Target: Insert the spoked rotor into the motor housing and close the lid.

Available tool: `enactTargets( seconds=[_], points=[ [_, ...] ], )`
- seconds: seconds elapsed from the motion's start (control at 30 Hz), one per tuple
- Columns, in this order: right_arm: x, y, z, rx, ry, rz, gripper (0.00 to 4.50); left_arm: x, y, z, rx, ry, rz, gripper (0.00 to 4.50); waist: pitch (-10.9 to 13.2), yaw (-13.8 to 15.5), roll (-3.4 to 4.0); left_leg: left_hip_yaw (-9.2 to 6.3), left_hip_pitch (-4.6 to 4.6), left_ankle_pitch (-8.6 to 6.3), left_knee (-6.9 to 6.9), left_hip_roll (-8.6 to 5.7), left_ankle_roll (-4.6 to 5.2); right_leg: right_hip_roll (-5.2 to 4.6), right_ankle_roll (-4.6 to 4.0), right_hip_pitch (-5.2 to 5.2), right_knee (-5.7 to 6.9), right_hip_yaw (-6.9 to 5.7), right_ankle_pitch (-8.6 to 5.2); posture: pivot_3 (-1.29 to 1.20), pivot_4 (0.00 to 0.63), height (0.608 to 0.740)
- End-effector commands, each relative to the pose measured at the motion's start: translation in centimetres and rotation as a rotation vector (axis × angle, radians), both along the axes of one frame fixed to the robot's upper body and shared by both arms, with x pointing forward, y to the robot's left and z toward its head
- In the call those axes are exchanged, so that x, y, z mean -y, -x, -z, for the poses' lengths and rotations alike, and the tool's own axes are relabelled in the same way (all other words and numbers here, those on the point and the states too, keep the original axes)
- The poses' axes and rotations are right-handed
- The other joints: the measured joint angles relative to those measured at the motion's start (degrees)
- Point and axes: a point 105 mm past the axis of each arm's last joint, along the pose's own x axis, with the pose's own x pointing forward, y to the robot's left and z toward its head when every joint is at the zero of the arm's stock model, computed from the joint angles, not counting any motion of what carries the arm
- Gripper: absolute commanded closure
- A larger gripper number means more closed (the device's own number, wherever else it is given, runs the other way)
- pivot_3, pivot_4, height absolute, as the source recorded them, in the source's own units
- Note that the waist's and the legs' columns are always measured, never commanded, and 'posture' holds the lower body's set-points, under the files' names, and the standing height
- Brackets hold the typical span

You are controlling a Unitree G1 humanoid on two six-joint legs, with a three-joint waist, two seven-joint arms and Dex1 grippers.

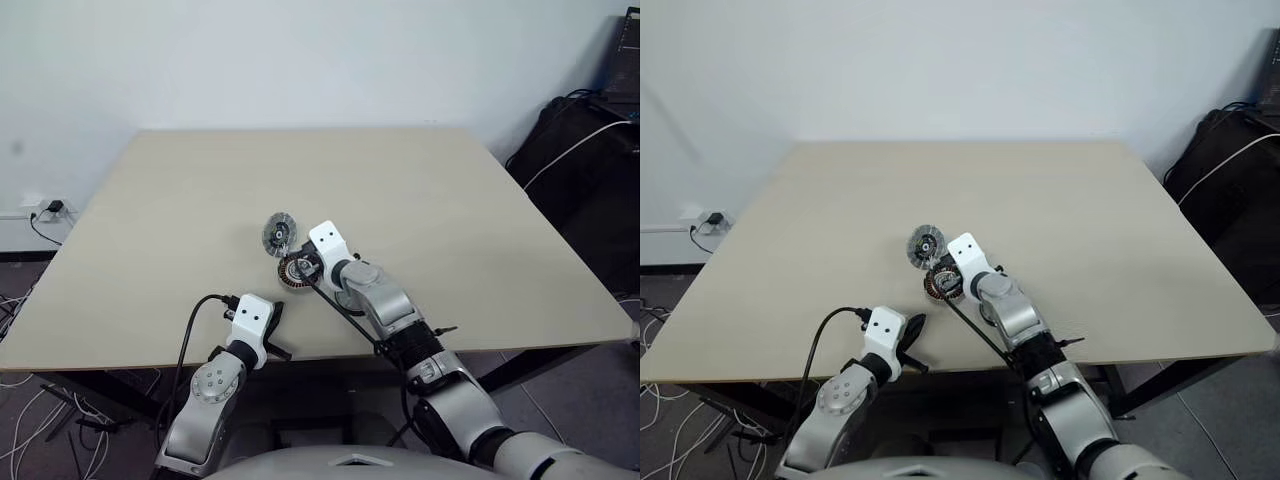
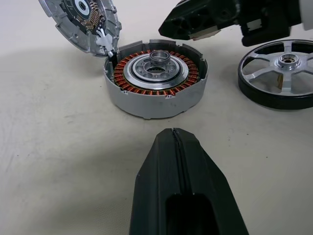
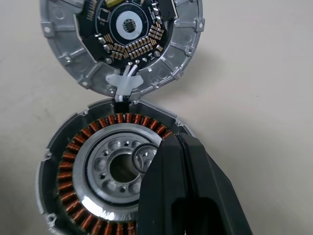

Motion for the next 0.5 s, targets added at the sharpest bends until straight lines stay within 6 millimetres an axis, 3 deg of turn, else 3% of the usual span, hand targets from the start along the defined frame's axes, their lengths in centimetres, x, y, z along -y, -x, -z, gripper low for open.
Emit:
enactTargets(
  seconds=[0.03, 0.5],
  points=[
    [-0.32, -1.17, -1.71, 0.071, -0.017, -0.005, 4.48, 0.13, -0.5, -1.38, 0.058, 0.015, 0.004, 4.5, 0.0, 0.0, 0.03, 0.0, 0.0, 0.0, 0.0, 0.0, 0.0, 0.0, 0.0, 0.0, 0.0, 0.0, 0.0, 0.0, 0.0, 0.74],
    [-1.22, -1.45, -0.88, 0.046, -0.013, -0.041, 4.48, 0.43, -0.64, -1.53, 0.057, 0.028, 0.01, 4.5, 0.1, -0.1, 0.11, 0.01, -0.01, 0.01, -0.02, 0.05, -0.02, -0.01, 0.06, -0.02, 0.01, 0.0, 0.04, 0.0, 0.0, 0.74]
  ],
)
